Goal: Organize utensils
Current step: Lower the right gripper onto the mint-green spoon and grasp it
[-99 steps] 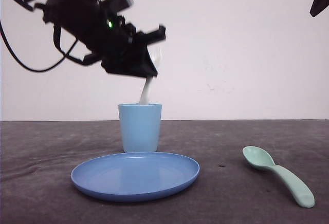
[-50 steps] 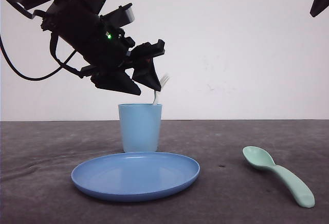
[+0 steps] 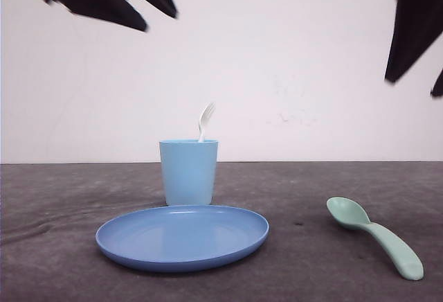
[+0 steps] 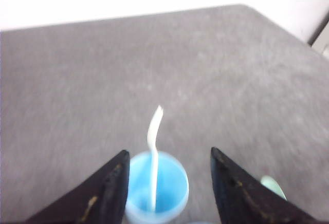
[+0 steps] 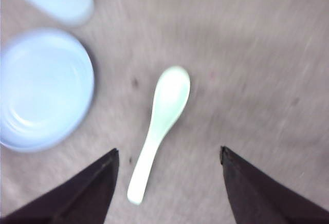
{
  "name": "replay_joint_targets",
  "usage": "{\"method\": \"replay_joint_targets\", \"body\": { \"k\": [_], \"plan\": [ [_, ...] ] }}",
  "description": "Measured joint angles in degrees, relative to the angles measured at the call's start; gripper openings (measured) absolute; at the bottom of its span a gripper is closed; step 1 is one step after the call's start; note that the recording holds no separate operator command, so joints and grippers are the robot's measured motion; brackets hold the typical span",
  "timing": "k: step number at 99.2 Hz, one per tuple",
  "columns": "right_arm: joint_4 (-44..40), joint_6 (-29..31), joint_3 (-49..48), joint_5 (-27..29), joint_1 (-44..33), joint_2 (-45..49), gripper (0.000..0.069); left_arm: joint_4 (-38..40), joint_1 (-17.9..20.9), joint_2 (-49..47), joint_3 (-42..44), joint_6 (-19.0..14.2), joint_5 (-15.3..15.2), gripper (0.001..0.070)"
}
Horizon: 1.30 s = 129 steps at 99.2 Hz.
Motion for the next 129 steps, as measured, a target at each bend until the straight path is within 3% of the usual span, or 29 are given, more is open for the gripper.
{"method": "replay_joint_targets", "body": {
  "k": [15, 31, 39, 58, 82, 102, 129],
  "plan": [
    [0.3, 4.3, 0.0, 3.0, 4.6, 7.0, 0.0390, -10.2, 0.0, -8.0, 0.0, -1.0, 0.0, 0.0297],
    [1.7, 9.3, 0.0, 4.1, 8.6, 14.5, 0.0390, -14.9, 0.0, -14.3, 0.0, -1.9, 0.0, 0.0297],
    [2.3, 11.6, 0.0, 6.0, 10.5, 17.4, 0.0377, -15.3, 0.0, -16.8, 0.0, -2.4, 0.0, 0.0297],
    [4.4, 15.8, 0.0, 10.0, 13.6, 22.3, 0.0275, -15.6, 0.0, -21.4, 0.0, -3.5, 0.0, 0.0297],
    [6.4, 18.9, 0.1, 10.4, 14.7, 27.6, 0.0245, -17.5, 0.0, -24.6, 0.0, -4.5, 0.0, 0.0297],
    [7.7, 19.5, 0.1, 10.7, 14.7, 28.3, 0.0082, -18.9, 0.0, -26.3, 0.0, -5.1, 0.0, 0.0297],
    [6.1, 19.1, 2.7, 12.4, 14.7, 27.3, 0.0069, -19.5, 0.0, -27.3, 0.0, -5.7, 0.0, 0.0297]
  ]
}}
